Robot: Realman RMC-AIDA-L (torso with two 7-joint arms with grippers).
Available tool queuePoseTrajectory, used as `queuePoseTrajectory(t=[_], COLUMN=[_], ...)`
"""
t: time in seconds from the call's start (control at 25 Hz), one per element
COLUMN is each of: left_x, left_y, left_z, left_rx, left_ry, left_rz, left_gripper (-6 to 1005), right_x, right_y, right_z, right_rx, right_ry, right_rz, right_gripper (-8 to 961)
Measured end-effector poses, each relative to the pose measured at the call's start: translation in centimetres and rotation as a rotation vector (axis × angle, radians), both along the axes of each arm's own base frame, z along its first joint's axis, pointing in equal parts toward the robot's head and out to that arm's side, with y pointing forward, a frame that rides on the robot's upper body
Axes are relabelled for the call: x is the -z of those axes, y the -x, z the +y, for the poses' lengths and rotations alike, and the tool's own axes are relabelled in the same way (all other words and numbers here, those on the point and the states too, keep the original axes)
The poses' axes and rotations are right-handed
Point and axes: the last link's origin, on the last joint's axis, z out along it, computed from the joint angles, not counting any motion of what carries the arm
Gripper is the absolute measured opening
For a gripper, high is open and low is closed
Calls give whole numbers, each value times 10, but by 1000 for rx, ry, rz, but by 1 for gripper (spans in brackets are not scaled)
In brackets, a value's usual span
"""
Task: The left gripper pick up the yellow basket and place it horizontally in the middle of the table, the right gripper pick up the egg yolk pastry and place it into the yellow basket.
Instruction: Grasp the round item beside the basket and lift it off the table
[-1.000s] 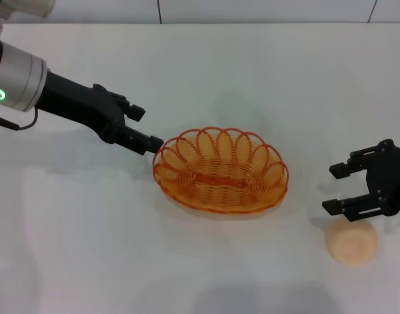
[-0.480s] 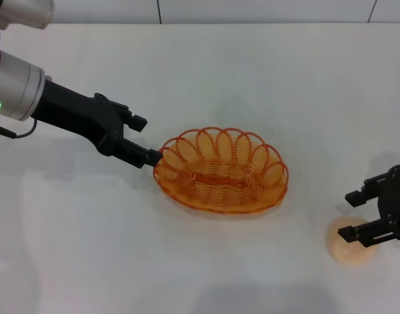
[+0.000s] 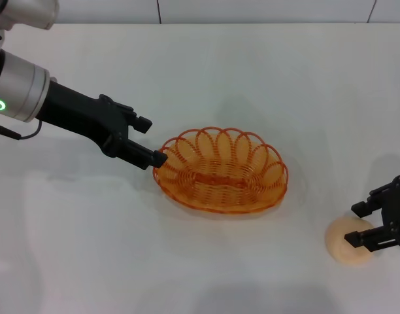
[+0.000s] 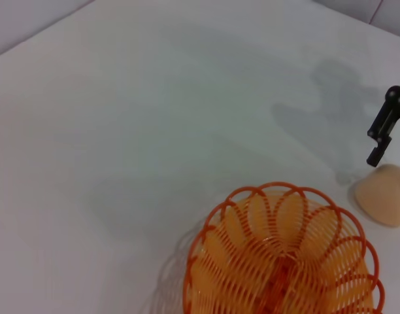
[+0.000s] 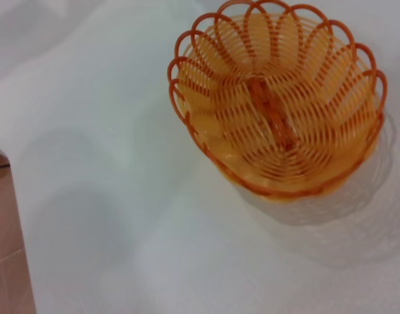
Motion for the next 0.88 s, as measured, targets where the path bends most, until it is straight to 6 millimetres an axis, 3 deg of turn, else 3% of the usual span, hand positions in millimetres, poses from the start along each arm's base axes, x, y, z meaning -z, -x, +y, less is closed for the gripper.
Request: queuePoseTrajectory(t=[0.32,0.76,0.88], left_x=[2,1,1], left_y=[-1,1,1], left_z=[-1,-1,-1], left_rx=[0,-2,-1], left_ry=[3,1,-2], left_rz=[-3,-1,-1], left_gripper=[875,875,875], right_x=[7,7,8], right_y=[-4,4,7], right_z=[0,4,4], right_rx=[4,-25,-30], right_ry=[11,2,4], right_rz=[-26,-12,2], right_gripper=[559,234,221])
